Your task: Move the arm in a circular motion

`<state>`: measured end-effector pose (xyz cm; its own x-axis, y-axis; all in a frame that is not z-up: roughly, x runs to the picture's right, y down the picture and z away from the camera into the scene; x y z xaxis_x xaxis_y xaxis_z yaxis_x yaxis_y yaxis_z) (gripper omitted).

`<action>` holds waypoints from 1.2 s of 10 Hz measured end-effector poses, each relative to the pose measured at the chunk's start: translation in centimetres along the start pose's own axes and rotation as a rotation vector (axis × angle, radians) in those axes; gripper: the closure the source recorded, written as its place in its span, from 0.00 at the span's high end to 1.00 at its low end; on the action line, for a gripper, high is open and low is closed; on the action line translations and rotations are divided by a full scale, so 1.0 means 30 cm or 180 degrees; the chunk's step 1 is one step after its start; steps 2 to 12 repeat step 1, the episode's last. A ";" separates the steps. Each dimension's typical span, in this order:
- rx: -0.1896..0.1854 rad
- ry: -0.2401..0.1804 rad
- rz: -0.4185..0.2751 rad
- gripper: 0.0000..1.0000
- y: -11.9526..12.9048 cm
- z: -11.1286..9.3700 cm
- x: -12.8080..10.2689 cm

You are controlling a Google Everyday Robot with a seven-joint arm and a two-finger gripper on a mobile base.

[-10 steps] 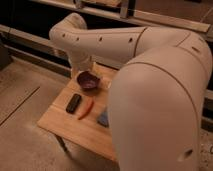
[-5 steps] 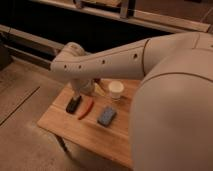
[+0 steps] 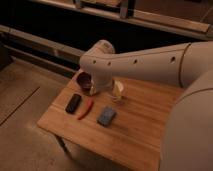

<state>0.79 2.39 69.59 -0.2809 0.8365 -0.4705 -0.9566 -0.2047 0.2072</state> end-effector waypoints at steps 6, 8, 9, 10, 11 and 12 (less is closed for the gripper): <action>-0.0007 0.0008 0.0000 0.80 0.003 0.000 0.003; -0.0007 0.0008 0.0000 0.80 0.003 0.000 0.003; -0.0007 0.0008 0.0000 0.80 0.003 0.000 0.003; -0.0007 0.0008 0.0000 0.80 0.003 0.000 0.003; -0.0007 0.0008 0.0000 0.80 0.003 0.000 0.003; -0.0007 0.0008 0.0000 0.80 0.003 0.000 0.003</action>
